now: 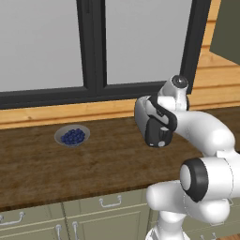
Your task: Start the toaster. Once the lever pops up, take the bread to the plate on the dining counter.
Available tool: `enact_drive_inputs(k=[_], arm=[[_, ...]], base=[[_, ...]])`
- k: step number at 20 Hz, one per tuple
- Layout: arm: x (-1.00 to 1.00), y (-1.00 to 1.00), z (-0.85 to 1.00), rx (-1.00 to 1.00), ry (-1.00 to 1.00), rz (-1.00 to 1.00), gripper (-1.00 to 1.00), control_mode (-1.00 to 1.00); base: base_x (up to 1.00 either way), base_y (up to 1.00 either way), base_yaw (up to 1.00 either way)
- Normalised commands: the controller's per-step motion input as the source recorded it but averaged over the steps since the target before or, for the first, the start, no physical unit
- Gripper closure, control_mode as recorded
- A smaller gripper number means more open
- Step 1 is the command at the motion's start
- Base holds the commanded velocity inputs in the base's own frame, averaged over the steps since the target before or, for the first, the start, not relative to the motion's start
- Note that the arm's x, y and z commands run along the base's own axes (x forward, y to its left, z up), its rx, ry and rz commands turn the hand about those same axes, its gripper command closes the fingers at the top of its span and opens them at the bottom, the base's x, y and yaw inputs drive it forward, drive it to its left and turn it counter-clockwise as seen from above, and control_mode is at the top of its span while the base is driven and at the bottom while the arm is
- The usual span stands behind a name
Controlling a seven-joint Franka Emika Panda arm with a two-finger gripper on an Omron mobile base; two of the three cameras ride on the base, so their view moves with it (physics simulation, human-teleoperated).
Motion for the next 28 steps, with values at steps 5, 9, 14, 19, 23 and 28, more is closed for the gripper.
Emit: enact_drive_inputs(k=[5, 9, 14, 19, 23, 28], arm=[[0.12, 0.00, -0.08, 0.00, 0.00, 0.00, -1.00, -1.00], [0.16, 0.00, -0.07, 0.00, 0.00, 0.00, -1.00, -1.00], [0.14, 0.00, -0.13, 0.00, 0.00, 0.00, -1.00, -1.00], [0.15, 0.00, -0.12, 0.00, 0.00, 0.00, -1.00, -1.00], [0.17, 0.00, -0.04, 0.00, -0.02, 0.00, -1.00, -1.00], [0.19, 0.00, -0.11, 0.00, 0.00, 0.00, -1.00, -1.00]], base=[[0.00, 0.00, 0.00], [0.00, 0.00, 0.00], [0.00, 0.00, 0.00], [0.00, 0.00, 0.00], [0.00, 0.00, 0.00], [0.00, 0.00, 0.00]])
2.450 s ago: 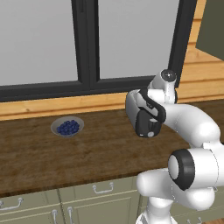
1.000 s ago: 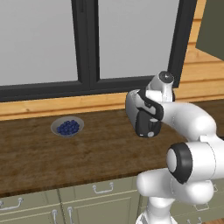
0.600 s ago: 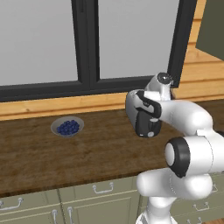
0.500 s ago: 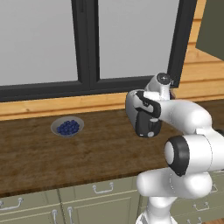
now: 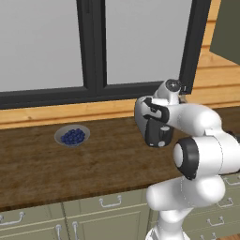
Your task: Start the toaster. Once the lever pops up, take the bread to the plate on the dining counter.
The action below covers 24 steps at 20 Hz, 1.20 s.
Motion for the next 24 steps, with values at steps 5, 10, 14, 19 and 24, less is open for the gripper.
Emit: enact_drive_inputs(k=[5, 10, 14, 19, 24], arm=[[0.14, 0.00, -0.10, 0.00, -0.01, 0.00, -1.00, -1.00], [0.13, 0.00, -0.04, 0.00, -0.03, 0.00, -1.00, -1.00], [0.14, 0.00, -0.07, 0.00, -0.02, 0.00, -1.00, -1.00], [0.08, 0.00, -0.04, 0.00, -0.02, 0.00, 1.00, -1.00], [0.04, 0.00, 0.00, 0.00, -0.02, 0.00, 1.00, -1.00]], base=[[0.00, 0.00, 0.00], [0.00, 0.00, 0.00], [0.00, 0.00, 0.00], [0.00, 0.00, 0.00], [0.00, 0.00, 0.00]])
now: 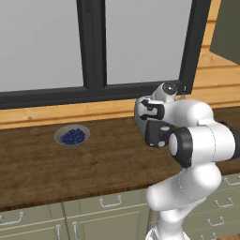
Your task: Start the toaster. Once the lever pops up, take the bread to the plate on the dining counter.
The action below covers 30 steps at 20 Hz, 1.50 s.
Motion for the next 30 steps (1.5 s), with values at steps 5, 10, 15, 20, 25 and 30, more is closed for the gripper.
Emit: enact_drive_inputs(k=[5, 10, 15, 20, 25, 30], arm=[[0.00, -0.05, -0.04, 0.00, -0.05, 0.00, 1.00, -1.00], [0.00, -0.11, 0.03, 0.05, -0.07, 0.00, 1.00, -1.00], [0.00, -0.22, 0.43, 0.17, -0.08, 0.00, 1.00, -1.00], [0.00, -0.24, 0.54, 0.18, -0.01, 0.00, 1.00, -1.00], [-0.12, -0.35, 0.59, 0.20, 0.00, 0.00, 1.00, -1.00], [-0.63, -0.25, 0.47, 0.19, 0.00, 0.00, 1.00, -1.00]], base=[[0.00, 0.00, 0.00], [0.00, 0.00, 0.00], [0.00, 0.00, 0.00], [0.00, 0.00, 0.00], [0.00, 0.00, 0.00], [0.00, 0.00, 0.00]])
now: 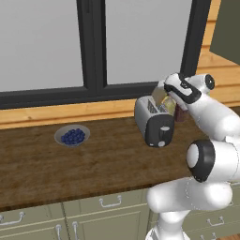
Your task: Start the toaster. Once the lever pops up, take the bread to the plate on the dining counter.
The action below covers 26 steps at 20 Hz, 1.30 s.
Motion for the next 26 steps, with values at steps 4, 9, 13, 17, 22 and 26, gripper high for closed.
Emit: enact_drive_inputs(k=[4, 9, 13, 17, 22, 26], arm=[[-1.00, -0.02, 0.26, 0.15, 0.00, 0.00, 1.00, -1.00], [-1.00, 0.08, 0.45, 0.03, 0.09, 0.02, 1.00, -1.00], [-1.00, 0.03, 0.45, 0.00, 0.04, 0.01, 1.00, -1.00], [-1.00, 0.00, 0.02, -0.01, 0.00, 0.00, 1.00, -1.00], [-0.98, 0.13, -0.15, -0.08, 0.00, 0.00, 1.00, -1.00], [-0.65, 0.28, 0.00, -0.06, 0.00, 0.00, 1.00, -1.00]], base=[[0.00, 0.00, 0.00], [0.00, 0.00, 0.00], [0.00, 0.00, 0.00], [0.00, 0.00, 0.00], [0.00, 0.00, 0.00], [0.00, 0.00, 0.00]])
